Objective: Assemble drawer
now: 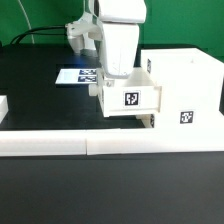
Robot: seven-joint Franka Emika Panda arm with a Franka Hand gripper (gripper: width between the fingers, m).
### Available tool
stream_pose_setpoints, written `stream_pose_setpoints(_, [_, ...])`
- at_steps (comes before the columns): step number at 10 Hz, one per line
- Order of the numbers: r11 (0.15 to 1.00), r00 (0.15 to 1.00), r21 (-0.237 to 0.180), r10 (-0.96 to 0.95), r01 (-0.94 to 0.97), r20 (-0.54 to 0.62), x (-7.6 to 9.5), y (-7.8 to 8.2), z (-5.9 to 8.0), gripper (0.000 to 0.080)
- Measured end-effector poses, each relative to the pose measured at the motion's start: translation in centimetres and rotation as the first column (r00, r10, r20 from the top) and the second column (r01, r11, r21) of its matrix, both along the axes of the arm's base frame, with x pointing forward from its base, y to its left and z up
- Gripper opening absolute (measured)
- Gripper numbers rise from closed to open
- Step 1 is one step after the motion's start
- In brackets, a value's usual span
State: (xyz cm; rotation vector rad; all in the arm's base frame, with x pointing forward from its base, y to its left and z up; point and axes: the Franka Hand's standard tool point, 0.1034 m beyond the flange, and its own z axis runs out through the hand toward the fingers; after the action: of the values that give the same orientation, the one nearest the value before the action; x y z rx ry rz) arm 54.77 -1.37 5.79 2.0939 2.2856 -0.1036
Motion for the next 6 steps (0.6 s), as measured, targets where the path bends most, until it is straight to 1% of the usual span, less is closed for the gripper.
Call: stream_pose_setpoints(6, [1.000, 1.000, -0.001, -0.001, 0.001, -0.008, -0.03, 0.03, 0.05, 0.0044])
